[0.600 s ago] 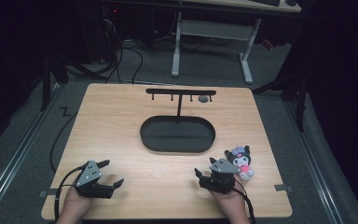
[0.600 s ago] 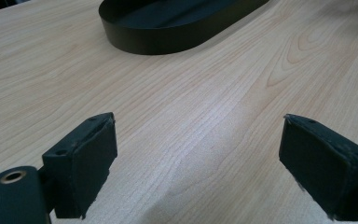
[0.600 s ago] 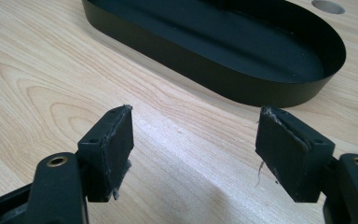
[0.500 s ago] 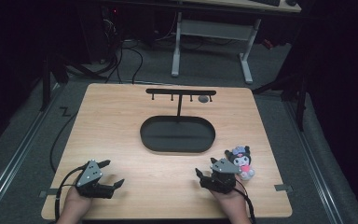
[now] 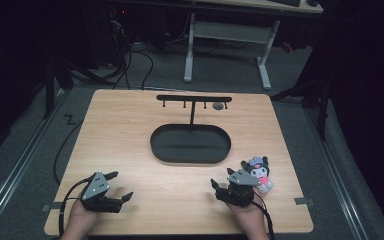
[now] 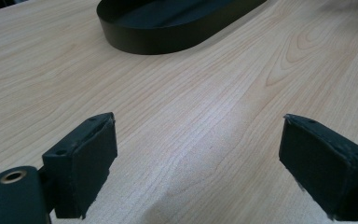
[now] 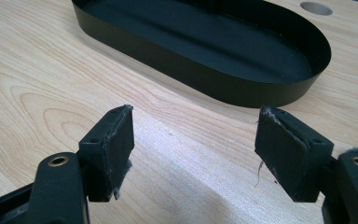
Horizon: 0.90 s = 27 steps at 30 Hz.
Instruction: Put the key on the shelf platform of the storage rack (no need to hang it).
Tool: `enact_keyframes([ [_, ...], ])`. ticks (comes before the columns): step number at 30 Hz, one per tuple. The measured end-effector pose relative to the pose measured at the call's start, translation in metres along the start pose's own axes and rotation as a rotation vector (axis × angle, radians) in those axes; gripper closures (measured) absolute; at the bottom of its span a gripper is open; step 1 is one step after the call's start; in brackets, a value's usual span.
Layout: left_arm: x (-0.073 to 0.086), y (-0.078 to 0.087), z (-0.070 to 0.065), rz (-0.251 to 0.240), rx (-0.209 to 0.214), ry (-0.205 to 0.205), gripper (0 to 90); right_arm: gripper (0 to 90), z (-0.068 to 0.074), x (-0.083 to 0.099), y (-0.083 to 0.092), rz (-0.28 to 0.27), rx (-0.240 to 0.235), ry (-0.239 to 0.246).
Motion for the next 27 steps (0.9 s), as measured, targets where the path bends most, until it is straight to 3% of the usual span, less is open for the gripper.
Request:
enact_keyframes([
  [11,0.0,0.0,0.0,0.001,0.001,0.0,11.9,28.1,-0.003,0.001,0.001,0.01,0.008,-0.006],
  [16,0.0,0.0,0.0,0.001,0.001,0.0,11.9,26.7,-0.004,0.002,0.002,0.044,0.002,-0.002],
  [27,0.001,-0.001,0.0,0.009,-0.001,0.0,12.0,23.9,-0.01,0.005,0.003,0.091,-0.018,-0.04],
])
Point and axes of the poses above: each handheld gripper's, and its own axes: y roughly backward along the jaws, x roughly out of its underside, z roughly to its left, the point moved 7 cm from there along -y, roughly forward along the jaws, and after that the axes turned 10 degrees about z, right-handed, at the moved point
